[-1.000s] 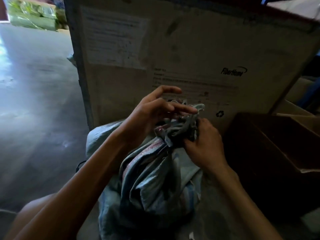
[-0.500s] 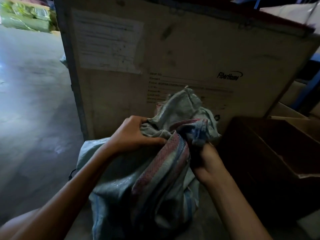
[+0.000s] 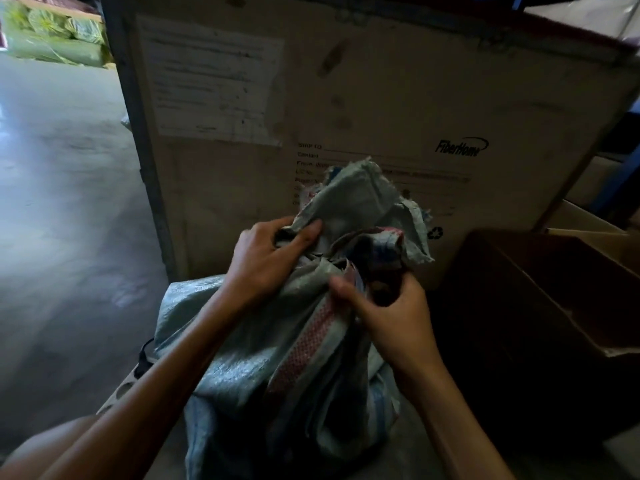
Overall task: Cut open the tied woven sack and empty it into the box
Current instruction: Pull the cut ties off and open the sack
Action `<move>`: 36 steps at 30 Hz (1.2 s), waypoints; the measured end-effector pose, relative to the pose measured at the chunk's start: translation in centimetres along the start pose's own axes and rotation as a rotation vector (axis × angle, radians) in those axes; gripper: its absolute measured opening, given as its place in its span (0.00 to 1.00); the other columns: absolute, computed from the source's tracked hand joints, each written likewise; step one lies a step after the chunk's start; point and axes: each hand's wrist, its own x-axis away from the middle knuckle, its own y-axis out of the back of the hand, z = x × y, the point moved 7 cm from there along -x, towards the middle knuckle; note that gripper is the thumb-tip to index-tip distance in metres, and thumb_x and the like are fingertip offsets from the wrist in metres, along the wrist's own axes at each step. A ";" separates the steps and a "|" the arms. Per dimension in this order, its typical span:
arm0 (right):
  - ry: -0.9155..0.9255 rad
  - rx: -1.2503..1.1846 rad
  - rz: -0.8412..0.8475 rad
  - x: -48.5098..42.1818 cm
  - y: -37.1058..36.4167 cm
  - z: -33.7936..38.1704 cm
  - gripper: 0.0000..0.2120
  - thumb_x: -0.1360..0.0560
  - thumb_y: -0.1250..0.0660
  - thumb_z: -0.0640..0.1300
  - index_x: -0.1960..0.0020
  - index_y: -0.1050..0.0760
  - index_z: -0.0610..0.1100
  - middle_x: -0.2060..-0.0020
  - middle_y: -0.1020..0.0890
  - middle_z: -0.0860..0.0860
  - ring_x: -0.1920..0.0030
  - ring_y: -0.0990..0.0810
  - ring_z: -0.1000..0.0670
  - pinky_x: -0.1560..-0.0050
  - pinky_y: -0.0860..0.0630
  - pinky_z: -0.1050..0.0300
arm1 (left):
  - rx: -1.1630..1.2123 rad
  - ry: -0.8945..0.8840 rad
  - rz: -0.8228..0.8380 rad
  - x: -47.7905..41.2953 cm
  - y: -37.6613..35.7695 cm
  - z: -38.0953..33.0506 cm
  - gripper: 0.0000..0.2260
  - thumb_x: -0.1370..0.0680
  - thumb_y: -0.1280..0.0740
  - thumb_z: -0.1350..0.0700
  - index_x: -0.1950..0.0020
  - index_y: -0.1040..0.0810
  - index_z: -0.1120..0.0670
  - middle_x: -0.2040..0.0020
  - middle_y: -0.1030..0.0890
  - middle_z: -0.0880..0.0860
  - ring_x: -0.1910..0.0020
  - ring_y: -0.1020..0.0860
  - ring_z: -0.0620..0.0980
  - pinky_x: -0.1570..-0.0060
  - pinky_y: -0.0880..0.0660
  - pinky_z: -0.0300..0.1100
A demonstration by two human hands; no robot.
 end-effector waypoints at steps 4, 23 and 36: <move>-0.019 0.326 -0.028 -0.6 0.9 -2.2 0.43 0.47 0.23 0.70 0.39 0.22 0.48 0.44 0.16 0.51 0.43 0.17 0.51 0.41 0.19 0.47 | -0.034 0.128 -0.289 -0.6 2.7 0.8 0.29 0.20 0.37 0.38 0.70 0.20 0.59 0.72 0.20 0.53 0.73 0.25 0.51 0.71 0.30 0.42; 0.148 0.428 -0.312 -0.8 4.6 1.7 0.06 0.22 0.30 0.47 0.46 0.18 0.49 0.56 0.18 0.58 0.53 0.18 0.57 0.53 0.23 0.67 | -0.015 0.034 0.337 0.0 -3.8 3.6 0.39 0.42 0.20 0.49 0.33 0.26 0.47 0.41 0.18 0.47 0.41 0.20 0.46 0.40 0.24 0.42; 0.636 0.806 -0.336 2.0 0.6 3.9 0.08 0.26 0.32 0.46 0.48 0.26 0.47 0.55 0.22 0.52 0.53 0.23 0.51 0.48 0.25 0.52 | 0.683 0.570 0.345 1.7 -6.9 6.3 0.08 0.24 0.29 0.60 0.46 0.18 0.60 0.52 0.14 0.59 0.58 0.14 0.51 0.57 0.17 0.41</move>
